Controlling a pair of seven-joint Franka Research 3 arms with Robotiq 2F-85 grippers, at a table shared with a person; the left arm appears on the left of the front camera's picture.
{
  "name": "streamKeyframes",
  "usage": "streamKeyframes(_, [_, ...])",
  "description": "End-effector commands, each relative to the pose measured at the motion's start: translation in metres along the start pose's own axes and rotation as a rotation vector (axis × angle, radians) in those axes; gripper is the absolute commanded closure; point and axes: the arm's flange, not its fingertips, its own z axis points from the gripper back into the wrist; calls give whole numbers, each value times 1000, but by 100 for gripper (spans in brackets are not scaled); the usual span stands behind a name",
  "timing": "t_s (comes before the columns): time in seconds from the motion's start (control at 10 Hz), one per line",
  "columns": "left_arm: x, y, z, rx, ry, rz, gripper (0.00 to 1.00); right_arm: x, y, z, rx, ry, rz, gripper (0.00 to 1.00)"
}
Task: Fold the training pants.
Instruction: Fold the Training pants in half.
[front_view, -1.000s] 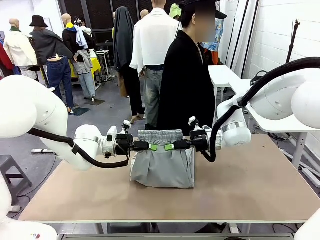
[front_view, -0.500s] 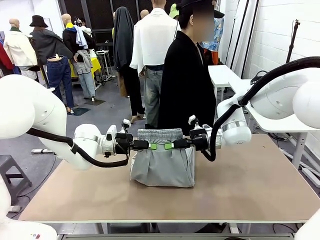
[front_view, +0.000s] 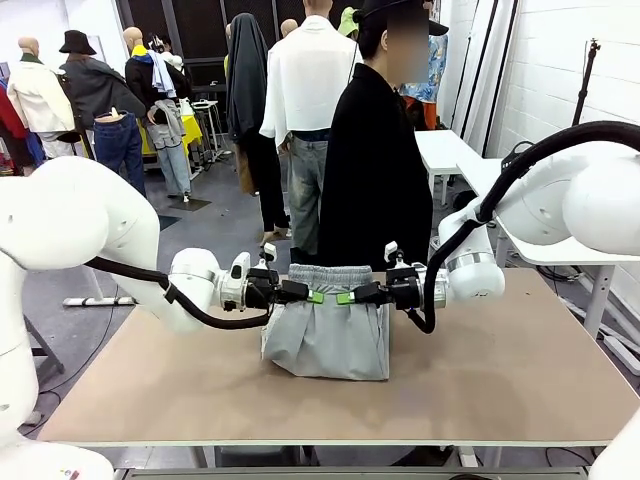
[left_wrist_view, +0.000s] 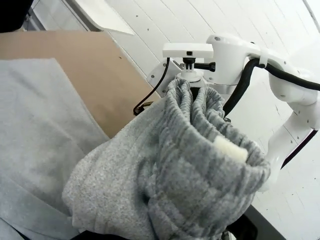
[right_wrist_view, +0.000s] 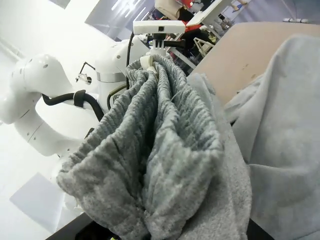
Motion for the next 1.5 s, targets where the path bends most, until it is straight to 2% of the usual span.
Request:
streamKeyframes(0.0, [11, 22, 7, 31, 2, 47, 100, 9, -21, -5, -2, -37, -69, 100])
streamKeyframes(0.3, [6, 46, 11, 67, -44, 87, 100, 11, -52, -3, -27, -38, -151, 100])
streamKeyframes(0.4, [5, 49, 14, 61, -55, 93, 100, 14, -55, -5, -30, -36, -154, 100])
streamKeyframes(0.5, [4, 46, 15, 29, -66, 62, 100, 3, -44, -4, -7, -18, -112, 100])
streamKeyframes(0.6, [-2, 44, 5, 36, -25, 64, 100, 3, -44, -4, -7, -18, -112, 100])
streamKeyframes(1.0, [-2, 45, 5, 34, -26, 66, 100, 9, -54, -6, -23, -22, -129, 100])
streamKeyframes(1.4, [21, 64, 8, 78, -25, 89, 100, 32, -75, -4, -50, -47, -135, 100])
